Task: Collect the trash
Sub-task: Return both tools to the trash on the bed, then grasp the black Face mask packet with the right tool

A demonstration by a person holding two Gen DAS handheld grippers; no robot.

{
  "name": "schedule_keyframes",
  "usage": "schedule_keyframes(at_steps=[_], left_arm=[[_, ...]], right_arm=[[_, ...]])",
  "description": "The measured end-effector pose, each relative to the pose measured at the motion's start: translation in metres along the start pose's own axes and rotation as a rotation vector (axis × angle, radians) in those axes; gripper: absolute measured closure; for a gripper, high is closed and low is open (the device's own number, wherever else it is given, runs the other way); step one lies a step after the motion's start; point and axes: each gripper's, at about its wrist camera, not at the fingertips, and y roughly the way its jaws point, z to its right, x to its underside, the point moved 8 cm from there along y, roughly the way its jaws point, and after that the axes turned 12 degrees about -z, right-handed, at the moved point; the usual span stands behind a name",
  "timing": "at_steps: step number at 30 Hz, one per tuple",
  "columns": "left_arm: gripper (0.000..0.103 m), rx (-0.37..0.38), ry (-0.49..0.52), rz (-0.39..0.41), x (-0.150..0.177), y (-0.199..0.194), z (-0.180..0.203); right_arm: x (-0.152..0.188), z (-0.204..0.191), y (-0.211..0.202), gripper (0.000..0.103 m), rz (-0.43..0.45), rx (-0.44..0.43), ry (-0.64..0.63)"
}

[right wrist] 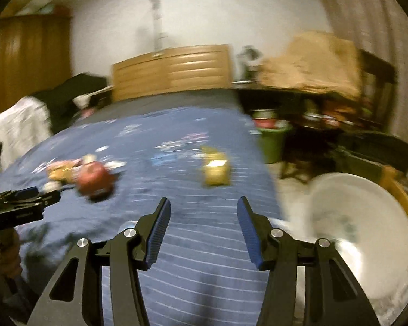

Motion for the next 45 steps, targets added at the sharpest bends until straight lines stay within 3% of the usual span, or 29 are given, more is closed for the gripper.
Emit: schedule_keyframes(at_steps=[5, 8, 11, 14, 20, 25, 27, 29, 30, 31, 34, 39, 45], left_arm=[[0.019, -0.096, -0.230, -0.008, 0.006, 0.004, -0.105], [0.019, -0.118, -0.358, -0.006, 0.009, 0.008, -0.155], [0.019, -0.116, -0.432, -0.010, 0.011, 0.015, -0.186], [0.019, -0.090, -0.462, -0.029, 0.016, 0.027, -0.196], [0.016, -0.017, -0.490, -0.046, 0.027, 0.042, -0.207], [0.012, 0.030, -0.461, -0.033, 0.025, 0.048, -0.204], [0.011, 0.042, -0.463, -0.031, 0.025, 0.049, -0.204], [0.010, 0.048, -0.461, -0.032, 0.024, 0.051, -0.204], [0.010, 0.051, -0.461, -0.032, 0.024, 0.052, -0.204], [0.009, 0.054, -0.461, -0.032, 0.023, 0.052, -0.204], [0.009, 0.056, -0.462, -0.031, 0.023, 0.053, -0.205], [0.009, 0.058, -0.463, -0.030, 0.023, 0.053, -0.205], [0.008, 0.061, -0.464, -0.029, 0.023, 0.053, -0.204]], right_arm=[[-0.014, -0.120, 0.031, 0.052, -0.039, -0.144, -0.249], [-0.018, -0.200, 0.057, 0.062, -0.112, -0.256, -0.406], [-0.022, -0.250, 0.094, 0.067, -0.217, -0.309, -0.421], [-0.026, -0.280, 0.143, 0.068, -0.351, -0.351, -0.311], [-0.036, -0.283, 0.201, 0.067, -0.402, -0.304, -0.065], [-0.042, -0.280, 0.224, 0.062, -0.413, -0.328, 0.080], [-0.042, -0.276, 0.229, 0.062, -0.415, -0.377, 0.152], [-0.043, -0.273, 0.238, 0.071, -0.417, -0.404, 0.197], [-0.043, -0.271, 0.242, 0.084, -0.422, -0.408, 0.206], [-0.043, -0.271, 0.246, 0.087, -0.425, -0.422, 0.215], [-0.047, -0.280, 0.239, 0.090, -0.386, -0.458, 0.155], [-0.043, -0.311, 0.179, 0.091, -0.324, -0.517, -0.071], [-0.004, -0.272, 0.119, 0.090, -0.370, -0.485, -0.094]])
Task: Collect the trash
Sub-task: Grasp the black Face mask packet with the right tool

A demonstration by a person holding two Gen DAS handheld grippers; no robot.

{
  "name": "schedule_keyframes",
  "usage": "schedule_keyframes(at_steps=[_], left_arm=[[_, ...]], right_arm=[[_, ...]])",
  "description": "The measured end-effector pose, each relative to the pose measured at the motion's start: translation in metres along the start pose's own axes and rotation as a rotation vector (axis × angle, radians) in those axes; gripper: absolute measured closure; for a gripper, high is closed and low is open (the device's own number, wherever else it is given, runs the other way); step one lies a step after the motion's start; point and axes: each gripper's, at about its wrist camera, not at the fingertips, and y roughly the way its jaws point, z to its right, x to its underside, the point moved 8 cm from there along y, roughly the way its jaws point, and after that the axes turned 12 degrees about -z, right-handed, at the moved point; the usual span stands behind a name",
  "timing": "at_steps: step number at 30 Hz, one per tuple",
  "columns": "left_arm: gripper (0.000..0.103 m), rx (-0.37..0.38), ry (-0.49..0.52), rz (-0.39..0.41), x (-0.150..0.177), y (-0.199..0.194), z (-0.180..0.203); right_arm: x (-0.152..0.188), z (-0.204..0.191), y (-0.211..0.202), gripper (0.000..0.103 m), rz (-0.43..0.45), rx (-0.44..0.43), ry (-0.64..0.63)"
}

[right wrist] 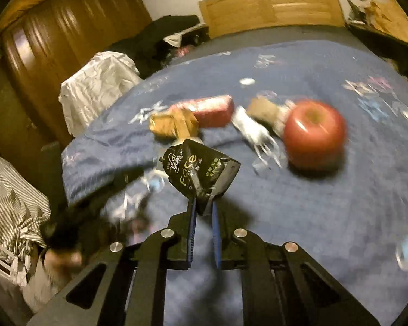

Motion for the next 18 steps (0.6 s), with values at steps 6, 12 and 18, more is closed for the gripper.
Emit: schedule_keyframes(at_steps=[6, 12, 18], left_arm=[[0.008, -0.002, 0.002, -0.002, 0.000, 0.000, 0.000], [0.008, -0.004, 0.004, -0.003, -0.001, 0.001, 0.001], [0.008, -0.010, 0.009, -0.007, -0.001, 0.003, 0.000]], right_arm=[[0.066, 0.017, -0.023, 0.080, -0.057, 0.123, 0.017], [0.054, 0.022, -0.044, 0.034, 0.063, 0.203, -0.016], [0.031, 0.006, -0.020, 0.024, 0.063, 0.286, -0.222]])
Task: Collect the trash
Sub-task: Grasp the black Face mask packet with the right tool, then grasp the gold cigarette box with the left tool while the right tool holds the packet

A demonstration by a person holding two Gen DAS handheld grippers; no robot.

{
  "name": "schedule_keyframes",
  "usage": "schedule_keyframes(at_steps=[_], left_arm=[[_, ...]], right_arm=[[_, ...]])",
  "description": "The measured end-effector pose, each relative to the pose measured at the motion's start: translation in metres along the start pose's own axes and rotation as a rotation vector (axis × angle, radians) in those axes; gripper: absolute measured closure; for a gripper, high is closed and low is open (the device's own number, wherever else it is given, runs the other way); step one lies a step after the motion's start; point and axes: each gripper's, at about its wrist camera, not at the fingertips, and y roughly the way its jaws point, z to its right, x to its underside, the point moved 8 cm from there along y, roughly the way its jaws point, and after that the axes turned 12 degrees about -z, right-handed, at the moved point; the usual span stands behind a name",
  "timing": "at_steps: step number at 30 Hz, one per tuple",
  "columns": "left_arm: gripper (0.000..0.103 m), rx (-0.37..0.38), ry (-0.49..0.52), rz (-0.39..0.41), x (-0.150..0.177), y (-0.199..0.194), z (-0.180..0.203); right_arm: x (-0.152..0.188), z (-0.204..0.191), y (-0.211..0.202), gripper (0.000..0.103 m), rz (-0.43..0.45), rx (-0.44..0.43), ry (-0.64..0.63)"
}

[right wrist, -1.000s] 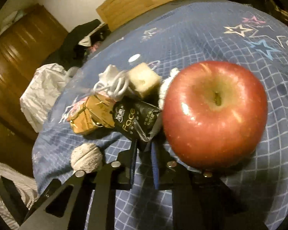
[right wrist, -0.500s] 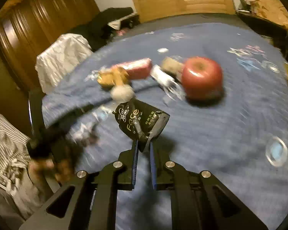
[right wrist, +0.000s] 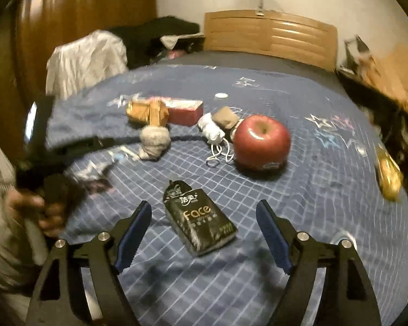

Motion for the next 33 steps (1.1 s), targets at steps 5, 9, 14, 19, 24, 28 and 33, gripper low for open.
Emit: schedule_keyframes(at_steps=[5, 9, 14, 19, 24, 28, 33], left_arm=[[0.008, -0.010, 0.011, -0.013, -0.001, -0.002, 0.001], [0.008, -0.001, 0.079, -0.028, -0.022, -0.017, 0.007], [0.008, 0.083, 0.088, -0.088, -0.084, -0.019, 0.003], [0.008, 0.166, 0.045, -0.148, -0.132, 0.023, 0.007], [0.008, 0.092, -0.016, -0.178, -0.147, 0.076, 0.004], [0.016, 0.152, 0.065, -0.295, -0.126, 0.090, 0.016], [0.019, 0.299, 0.191, -0.361, -0.078, 0.046, 0.024]], right_arm=[[0.011, -0.005, 0.027, 0.062, -0.075, -0.031, -0.011], [0.014, -0.006, 0.015, 0.086, -0.033, -0.082, 0.018], [0.022, 0.003, 0.019, 0.085, -0.031, -0.135, 0.070], [0.025, 0.004, 0.024, 0.085, -0.007, -0.179, 0.108], [0.026, 0.004, 0.022, 0.085, 0.012, -0.200, 0.116], [0.026, 0.004, 0.021, 0.085, 0.021, -0.215, 0.120], [0.026, 0.006, 0.021, 0.085, 0.029, -0.232, 0.127]])
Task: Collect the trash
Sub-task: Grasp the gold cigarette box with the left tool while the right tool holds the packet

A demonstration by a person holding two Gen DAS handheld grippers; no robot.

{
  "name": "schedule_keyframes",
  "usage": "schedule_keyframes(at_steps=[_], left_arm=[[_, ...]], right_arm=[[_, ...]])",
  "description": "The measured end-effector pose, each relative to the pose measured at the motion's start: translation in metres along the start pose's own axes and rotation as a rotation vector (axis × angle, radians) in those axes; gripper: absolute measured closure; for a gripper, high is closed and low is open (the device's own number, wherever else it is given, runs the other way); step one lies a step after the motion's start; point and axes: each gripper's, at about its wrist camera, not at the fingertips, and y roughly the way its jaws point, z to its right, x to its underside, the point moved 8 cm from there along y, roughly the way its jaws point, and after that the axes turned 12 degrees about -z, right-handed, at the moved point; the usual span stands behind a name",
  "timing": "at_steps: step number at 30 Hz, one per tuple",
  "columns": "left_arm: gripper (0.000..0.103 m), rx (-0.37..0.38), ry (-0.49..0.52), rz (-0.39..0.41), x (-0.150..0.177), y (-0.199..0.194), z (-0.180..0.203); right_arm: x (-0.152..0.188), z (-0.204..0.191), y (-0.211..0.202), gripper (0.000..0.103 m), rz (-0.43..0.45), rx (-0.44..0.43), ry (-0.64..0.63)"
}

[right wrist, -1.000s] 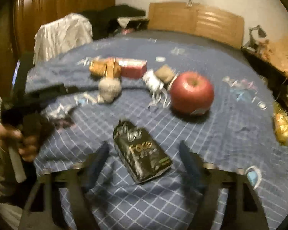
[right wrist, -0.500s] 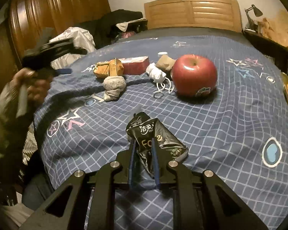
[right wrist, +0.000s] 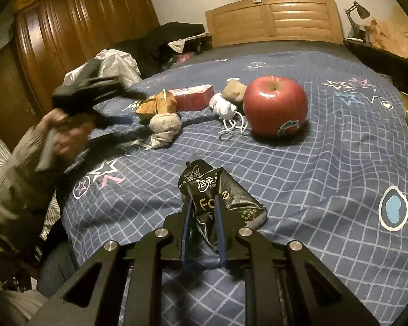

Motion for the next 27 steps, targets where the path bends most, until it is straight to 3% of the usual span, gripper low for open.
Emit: schedule_keyframes(at_steps=[4, 6, 10, 13, 14, 18, 21, 22, 24, 27], left_arm=[[0.019, 0.047, 0.135, -0.100, 0.068, -0.005, 0.019], [0.019, -0.011, 0.172, -0.051, 0.072, -0.019, 0.017], [0.019, -0.073, 0.067, 0.112, 0.010, -0.046, -0.009], [0.019, -0.312, -0.088, 0.277, -0.054, -0.052, -0.048], [0.019, -0.361, -0.136, 0.286, -0.069, -0.047, -0.058], [0.019, -0.560, -0.110, 0.184, -0.100, -0.006, -0.072], [0.019, -0.515, 0.002, 0.005, -0.090, 0.026, -0.071], [0.019, -0.529, 0.039, 0.002, -0.088, 0.023, -0.068], [0.019, -0.485, 0.066, -0.050, -0.078, 0.020, -0.064], [0.019, -0.417, 0.161, -0.143, -0.037, 0.008, -0.048]], right_arm=[[0.000, 0.000, 0.000, 0.085, 0.004, -0.014, 0.008], [0.000, 0.000, 0.000, 0.085, 0.004, -0.016, 0.009], [0.000, 0.001, 0.000, 0.085, 0.005, -0.012, 0.010], [0.001, -0.001, -0.001, 0.085, 0.008, -0.006, 0.007], [0.001, -0.001, -0.001, 0.085, 0.009, -0.006, 0.007], [0.001, -0.001, 0.000, 0.085, 0.011, -0.017, 0.011], [0.001, 0.000, -0.001, 0.085, 0.013, -0.025, 0.013], [0.001, 0.000, -0.001, 0.085, 0.014, -0.027, 0.014], [0.001, 0.000, -0.001, 0.085, 0.016, -0.031, 0.015], [0.001, 0.000, -0.001, 0.085, 0.018, -0.034, 0.015]])
